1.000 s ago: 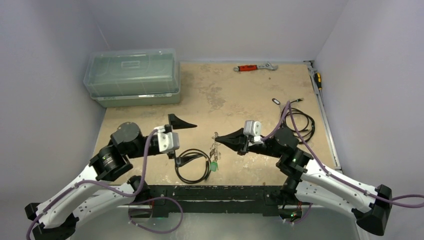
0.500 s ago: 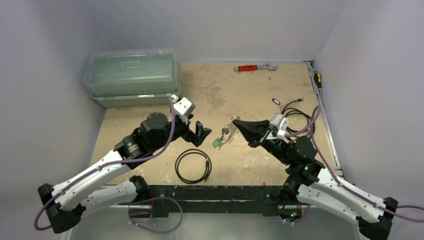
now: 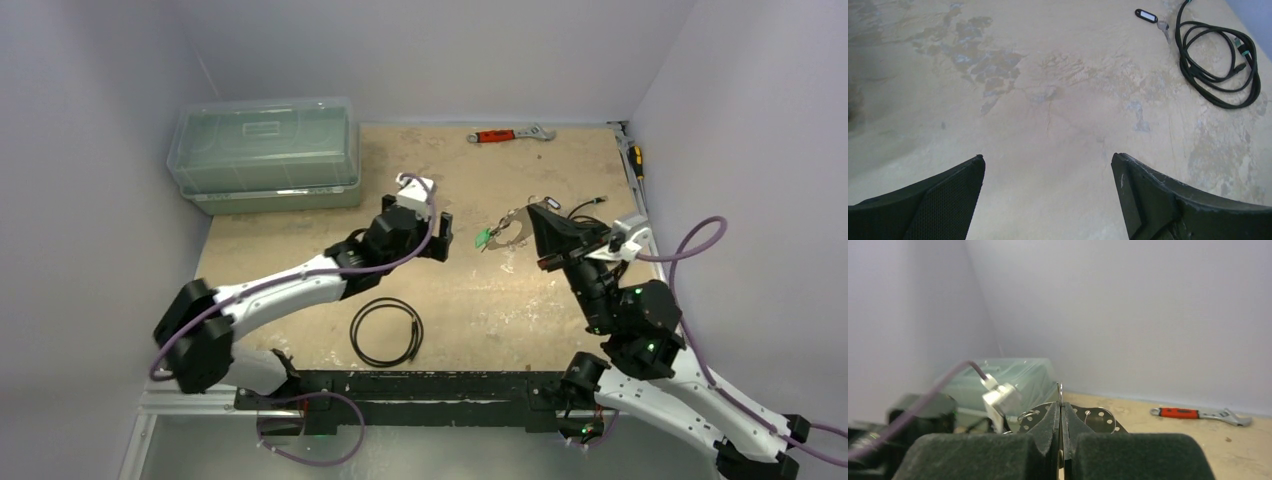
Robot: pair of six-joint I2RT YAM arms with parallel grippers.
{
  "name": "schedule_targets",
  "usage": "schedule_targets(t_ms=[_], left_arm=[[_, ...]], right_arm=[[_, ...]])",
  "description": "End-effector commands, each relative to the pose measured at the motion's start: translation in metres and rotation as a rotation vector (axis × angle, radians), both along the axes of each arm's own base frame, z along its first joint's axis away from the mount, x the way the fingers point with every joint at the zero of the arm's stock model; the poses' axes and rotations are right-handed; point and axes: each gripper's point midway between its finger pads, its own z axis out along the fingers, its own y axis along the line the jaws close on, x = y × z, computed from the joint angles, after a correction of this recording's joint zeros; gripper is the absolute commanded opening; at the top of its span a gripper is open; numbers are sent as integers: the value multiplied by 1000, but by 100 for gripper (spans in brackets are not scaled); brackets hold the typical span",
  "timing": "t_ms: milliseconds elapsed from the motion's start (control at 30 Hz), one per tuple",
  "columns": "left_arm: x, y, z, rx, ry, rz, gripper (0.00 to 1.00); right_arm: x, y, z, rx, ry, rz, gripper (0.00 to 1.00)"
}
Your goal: Put the keys on the keyring
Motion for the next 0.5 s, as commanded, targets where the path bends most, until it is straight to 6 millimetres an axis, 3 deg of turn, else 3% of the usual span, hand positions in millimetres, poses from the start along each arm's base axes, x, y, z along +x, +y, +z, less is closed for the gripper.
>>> schedule_targets(t_ms=[0, 200, 400, 467], left_arm=[[43, -57, 31, -134, -81, -4, 96], [80, -150, 15, -256, -71, -142, 91], [109, -228, 9, -432, -136, -288, 87], [114, -255, -5, -498, -134, -349, 85]], right_arm=[[-7, -42, 50, 163, -16, -108, 0], [-22, -64, 85, 236, -67, -106, 0], [-36, -82, 117, 267, -124, -107, 0], [-39, -86, 123, 276, -135, -105, 0]])
